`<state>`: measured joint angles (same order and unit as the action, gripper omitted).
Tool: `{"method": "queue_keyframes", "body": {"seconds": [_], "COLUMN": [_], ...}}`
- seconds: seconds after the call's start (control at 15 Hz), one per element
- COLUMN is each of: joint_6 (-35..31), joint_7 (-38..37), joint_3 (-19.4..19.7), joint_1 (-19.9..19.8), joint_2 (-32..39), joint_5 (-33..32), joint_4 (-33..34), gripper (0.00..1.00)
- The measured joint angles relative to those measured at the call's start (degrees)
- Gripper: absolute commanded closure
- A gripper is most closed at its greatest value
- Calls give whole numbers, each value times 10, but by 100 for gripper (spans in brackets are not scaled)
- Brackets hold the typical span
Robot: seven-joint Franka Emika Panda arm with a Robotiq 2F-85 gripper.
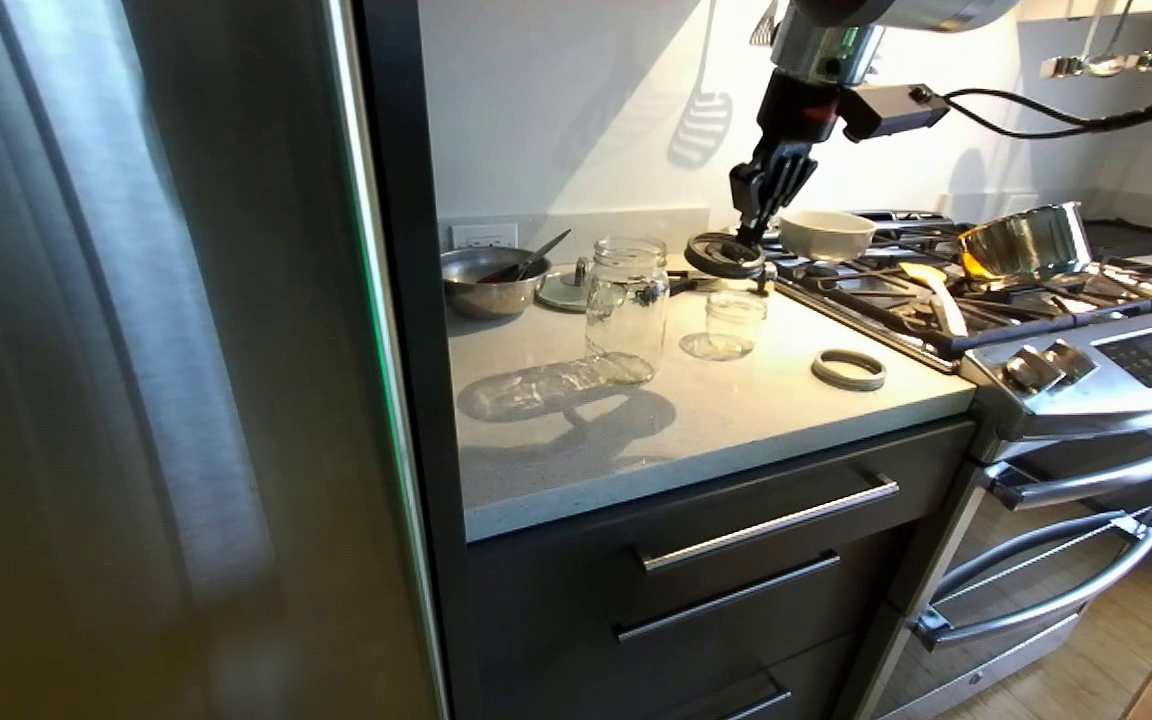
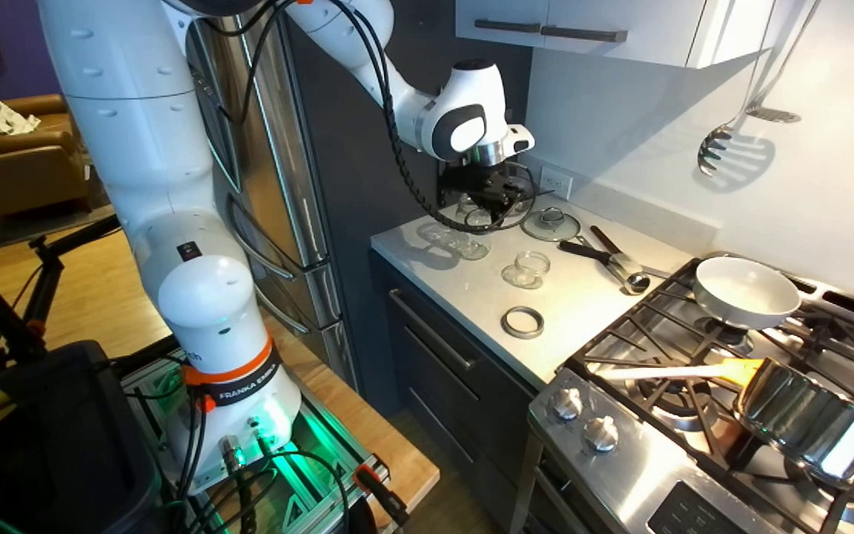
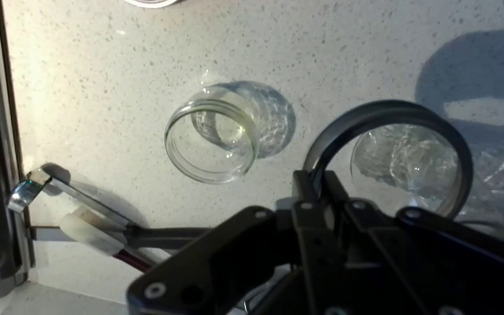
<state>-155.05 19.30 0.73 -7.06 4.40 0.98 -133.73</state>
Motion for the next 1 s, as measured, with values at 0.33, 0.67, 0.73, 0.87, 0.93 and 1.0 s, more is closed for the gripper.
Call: {"method": "queue_keyframes", "body": {"seconds": [0.33, 0.67, 0.73, 0.87, 0.93, 1.0], "joint_6": [27, 76, 83, 90, 90, 90], "joint_7": [0, 0, 0, -1, -2, -2], "joint_3": [-4, -8, -8, -9, -9, -9], "joint_1": [19, 32, 34, 38, 40, 43], "joint_2": [0, 0, 1, 6, 9, 12], "joint_5": [1, 9, 10, 11, 10, 10], "joint_4": [33, 61, 66, 77, 81, 84], "gripper": [98, 98, 98, 98, 98, 98]}}
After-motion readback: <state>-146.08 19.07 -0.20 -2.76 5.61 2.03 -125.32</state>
